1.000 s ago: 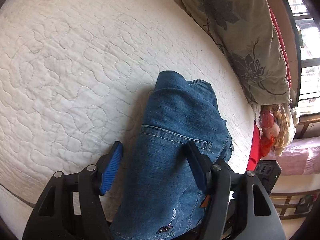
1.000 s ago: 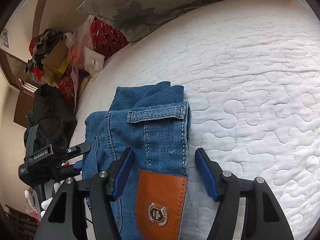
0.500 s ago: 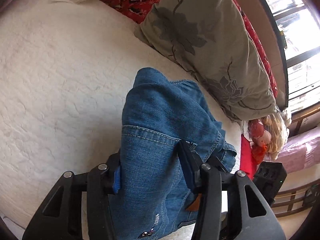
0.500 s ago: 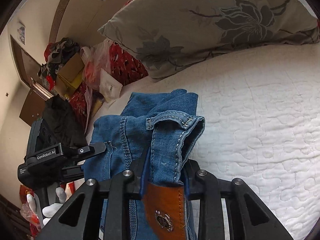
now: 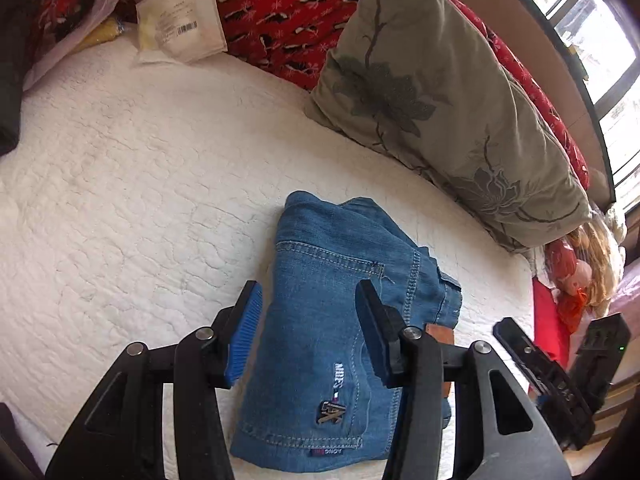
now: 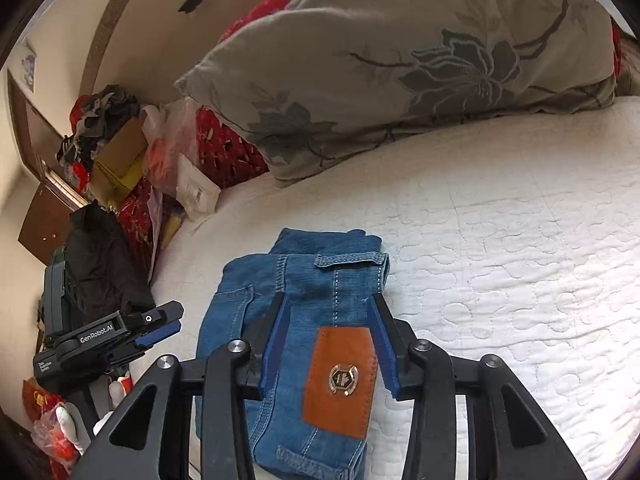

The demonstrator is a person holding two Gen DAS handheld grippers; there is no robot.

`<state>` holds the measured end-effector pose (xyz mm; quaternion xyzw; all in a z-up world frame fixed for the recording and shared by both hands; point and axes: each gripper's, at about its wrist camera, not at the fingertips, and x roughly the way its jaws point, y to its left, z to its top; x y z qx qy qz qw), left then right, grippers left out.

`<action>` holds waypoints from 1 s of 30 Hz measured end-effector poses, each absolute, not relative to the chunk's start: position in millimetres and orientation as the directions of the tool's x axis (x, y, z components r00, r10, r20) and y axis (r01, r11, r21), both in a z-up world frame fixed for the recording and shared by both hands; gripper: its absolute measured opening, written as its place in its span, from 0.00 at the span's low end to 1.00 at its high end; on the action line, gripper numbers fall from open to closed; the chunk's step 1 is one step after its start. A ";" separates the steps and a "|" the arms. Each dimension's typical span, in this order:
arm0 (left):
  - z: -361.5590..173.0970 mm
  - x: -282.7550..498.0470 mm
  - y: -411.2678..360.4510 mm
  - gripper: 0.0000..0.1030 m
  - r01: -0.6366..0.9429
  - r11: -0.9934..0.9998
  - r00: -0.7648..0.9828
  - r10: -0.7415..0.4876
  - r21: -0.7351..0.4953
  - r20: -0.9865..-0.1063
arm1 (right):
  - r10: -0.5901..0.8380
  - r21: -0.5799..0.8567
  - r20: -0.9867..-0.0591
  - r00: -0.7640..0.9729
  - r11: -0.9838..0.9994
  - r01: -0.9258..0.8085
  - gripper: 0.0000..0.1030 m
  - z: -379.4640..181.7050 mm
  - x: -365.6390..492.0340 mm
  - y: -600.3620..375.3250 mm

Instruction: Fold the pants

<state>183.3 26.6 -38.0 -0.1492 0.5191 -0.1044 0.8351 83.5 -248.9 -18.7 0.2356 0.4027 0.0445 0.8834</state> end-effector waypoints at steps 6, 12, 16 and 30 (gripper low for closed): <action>-35.3 109.3 21.3 0.46 0.000 0.975 0.544 -0.187 -0.223 -0.818 | 0.141 0.269 -0.674 0.725 0.961 0.063 0.86 4.2 6.0 -201.1; -47.0 51.4 15.6 0.46 -0.006 0.993 0.554 -0.097 -0.120 -0.827 | 0.018 0.146 -0.720 0.694 0.981 0.126 0.86 -7.4 -47.3 -181.9; -47.2 26.3 15.0 0.46 0.000 0.999 0.560 -0.039 -0.047 -0.828 | -0.047 0.103 -0.724 0.688 0.979 0.174 0.88 -4.3 -69.9 -182.2; -28.3 -7.8 8.8 0.46 0.028 0.999 0.585 -0.029 -0.015 -0.811 | -0.173 -0.049 -0.688 0.704 0.980 0.193 0.99 12.4 -105.2 -167.2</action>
